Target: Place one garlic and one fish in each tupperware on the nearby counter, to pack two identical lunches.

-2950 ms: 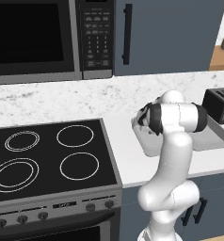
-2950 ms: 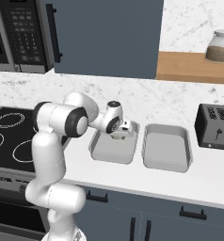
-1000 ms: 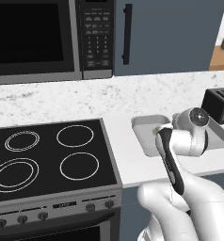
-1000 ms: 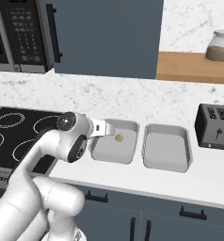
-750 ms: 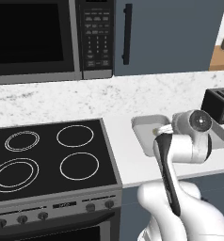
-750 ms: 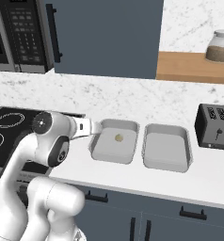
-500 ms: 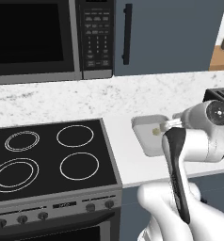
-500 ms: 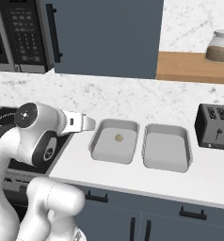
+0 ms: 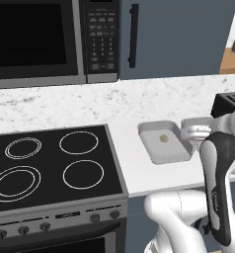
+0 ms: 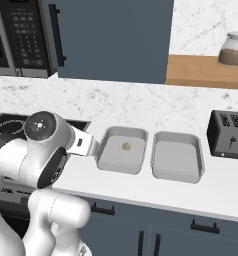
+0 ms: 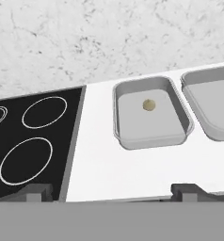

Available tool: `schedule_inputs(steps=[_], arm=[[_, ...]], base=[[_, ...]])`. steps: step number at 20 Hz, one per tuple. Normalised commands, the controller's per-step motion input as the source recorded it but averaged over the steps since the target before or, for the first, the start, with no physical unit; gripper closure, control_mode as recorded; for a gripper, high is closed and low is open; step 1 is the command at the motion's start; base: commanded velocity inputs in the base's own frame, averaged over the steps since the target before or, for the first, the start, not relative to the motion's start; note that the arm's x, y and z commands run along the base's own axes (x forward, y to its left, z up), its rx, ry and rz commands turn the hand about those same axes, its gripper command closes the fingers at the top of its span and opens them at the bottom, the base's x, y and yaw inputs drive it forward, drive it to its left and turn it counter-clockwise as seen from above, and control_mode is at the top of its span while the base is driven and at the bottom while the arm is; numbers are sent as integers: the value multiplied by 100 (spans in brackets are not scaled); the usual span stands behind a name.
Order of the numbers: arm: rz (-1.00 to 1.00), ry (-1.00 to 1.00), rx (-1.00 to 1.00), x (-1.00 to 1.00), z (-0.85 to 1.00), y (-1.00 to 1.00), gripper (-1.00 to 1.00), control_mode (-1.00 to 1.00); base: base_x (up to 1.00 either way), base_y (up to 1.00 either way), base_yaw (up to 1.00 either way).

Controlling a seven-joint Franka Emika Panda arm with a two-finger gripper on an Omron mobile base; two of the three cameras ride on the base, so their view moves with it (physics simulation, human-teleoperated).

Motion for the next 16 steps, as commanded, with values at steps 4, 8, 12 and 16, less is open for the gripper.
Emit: schedule_inputs(steps=[4, 8, 12, 16], arm=[[0, 4, -5, 0, -11, 54, -100, -100], [0, 1, -10, 0, -11, 32, -100, -100], [0, 0, -4, -2, -18, 5, -100, -100], [0, 0, 0, 0, 0, 0, -100, 100]], base=[[0, 0, 0], [0, 0, 0], [0, 0, 0], [-13, -3, 0]])
